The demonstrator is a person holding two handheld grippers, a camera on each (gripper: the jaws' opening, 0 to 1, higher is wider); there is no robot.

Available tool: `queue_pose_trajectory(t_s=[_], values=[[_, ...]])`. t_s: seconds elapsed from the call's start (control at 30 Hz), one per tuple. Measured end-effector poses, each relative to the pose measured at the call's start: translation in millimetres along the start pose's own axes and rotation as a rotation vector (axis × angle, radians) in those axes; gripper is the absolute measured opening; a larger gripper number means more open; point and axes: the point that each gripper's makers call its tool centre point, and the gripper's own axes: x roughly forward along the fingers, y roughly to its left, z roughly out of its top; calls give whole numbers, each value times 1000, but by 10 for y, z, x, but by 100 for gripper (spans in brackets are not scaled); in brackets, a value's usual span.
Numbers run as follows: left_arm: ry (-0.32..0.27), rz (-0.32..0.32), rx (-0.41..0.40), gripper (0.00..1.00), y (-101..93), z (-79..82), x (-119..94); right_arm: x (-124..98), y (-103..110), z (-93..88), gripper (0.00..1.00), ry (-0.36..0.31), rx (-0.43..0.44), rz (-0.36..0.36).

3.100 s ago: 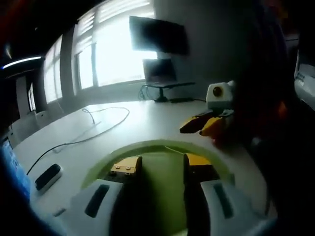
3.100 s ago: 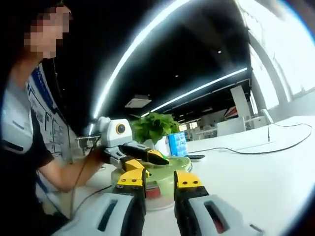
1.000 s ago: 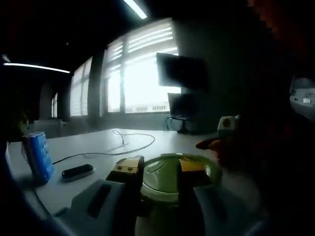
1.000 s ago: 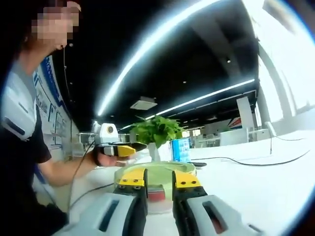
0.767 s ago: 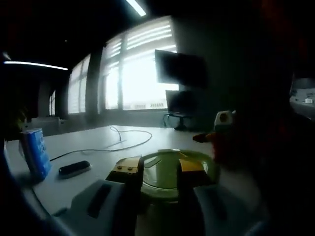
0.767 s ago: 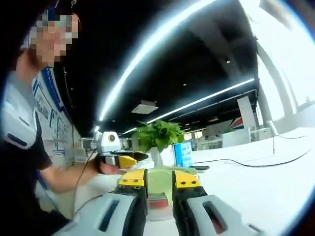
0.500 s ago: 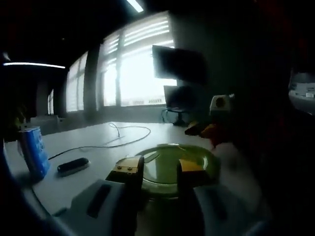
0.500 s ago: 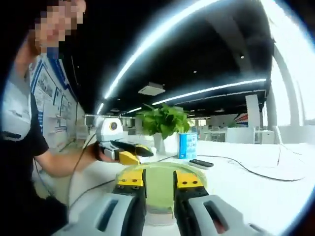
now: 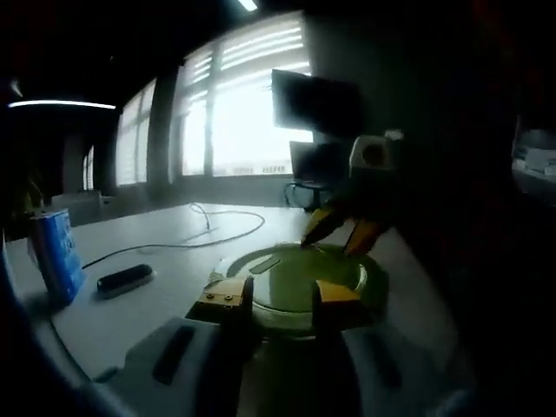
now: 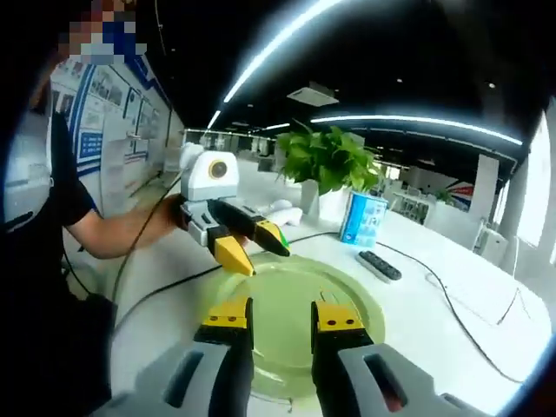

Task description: Pick up the tomato from the tabletop place it into the food storage container close the lid and lock the latches

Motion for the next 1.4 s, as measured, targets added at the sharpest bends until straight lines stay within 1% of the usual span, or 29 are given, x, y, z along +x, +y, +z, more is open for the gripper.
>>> queue_pose_trajectory(t_s=[0.03, 0.07, 0.1, 0.17, 0.2, 0.27, 0.3, 0.33, 0.4, 0.5, 0.53, 0.57, 0.6, 0.63, 0.67, 0.73, 0.77, 0.97, 1.0, 1.03, 1.07, 1.1, 1.13, 1.17, 1.2, 1.23, 1.27, 1.33, 1.4], values=[[7, -10, -10, 21, -11, -23, 1, 11, -13, -18, 19, 21, -44, 6], [11, -15, -14, 21, -18, -34, 3, 36, -1, -19, 20, 34, -44, 30], [9, -20, -21, 21, -24, -37, 6, 54, 20, -19, 20, 41, -5, 51], [5, -20, -27, 21, -19, -33, 7, 104, 51, -46, 22, 87, 104, 92], [2, -20, -34, 21, -14, -32, 7, 125, 44, -79, 22, 126, 130, 104], [4, -11, -42, 21, 1, -31, 6, 155, 50, -99, 23, 158, 92, 123], [5, -10, -43, 21, 2, -33, 6, 170, 39, -69, 24, 147, 99, 117], [6, -9, -43, 21, 3, -34, 1, 176, 41, -64, 25, 167, 66, 133], [9, -4, -49, 21, 14, -36, -4, 182, 46, -73, 27, 205, 59, 152], [8, 1, -57, 21, 35, -37, -7, 190, 27, -94, 35, 263, 80, 174], [8, 3, -62, 21, 43, -37, -9, 181, 49, -114, 36, 291, 105, 193], [8, 7, -67, 21, 54, -37, -13, 181, 64, -124, 42, 313, 125, 207], [9, 11, -73, 21, 66, -38, -15, 185, 116, -129, 45, 336, 142, 244], [8, 16, -75, 21, 76, -36, -19, 236, 80, -105, 45, 329, 106, 238], [9, 16, -77, 21, 75, -37, -22, 220, 60, -130, 46, 367, 111, 234], [11, 18, -78, 21, 74, -37, -25, 242, 56, -110, 46, 396, 85, 257], [12, 18, -76, 21, 71, -37, -24, 237, 77, -126, 46, 447, 79, 263], [16, 20, -69, 21, 68, -37, -42, 259, 63, -127, 48, 554, 37, 298], [17, 21, -72, 21, 69, -37, -47, 270, 49, -123, 51, 565, 28, 295], [18, 21, -74, 21, 75, -38, -52, 289, -50, -135, 57, 578, 14, 251], [19, 22, -73, 21, 76, -39, -58, 302, -144, -148, 69, 586, 1, 213], [21, 23, -73, 21, 76, -39, -61, 327, -205, -146, 76, 575, -10, 193], [22, 23, -73, 21, 77, -40, -63, 330, -203, -170, 78, 570, 4, 213], [23, 24, -72, 21, 73, -41, -65, 317, -148, -193, 75, 579, 49, 237], [24, 25, -72, 21, 76, -42, -66, 320, -108, -172, 75, 564, 78, 241], [25, 25, -74, 21, 76, -42, -68, 344, -117, -141, 70, 529, 8, 275], [25, 25, -75, 21, 80, -43, -71, 348, -101, -119, 66, 513, -15, 289], [24, 26, -80, 21, 85, -43, -77, 274, -17, -118, 56, 539, 8, 285], [23, 26, -84, 21, 90, -43, -77, 282, 9, -107, 55, 551, -9, 276]])
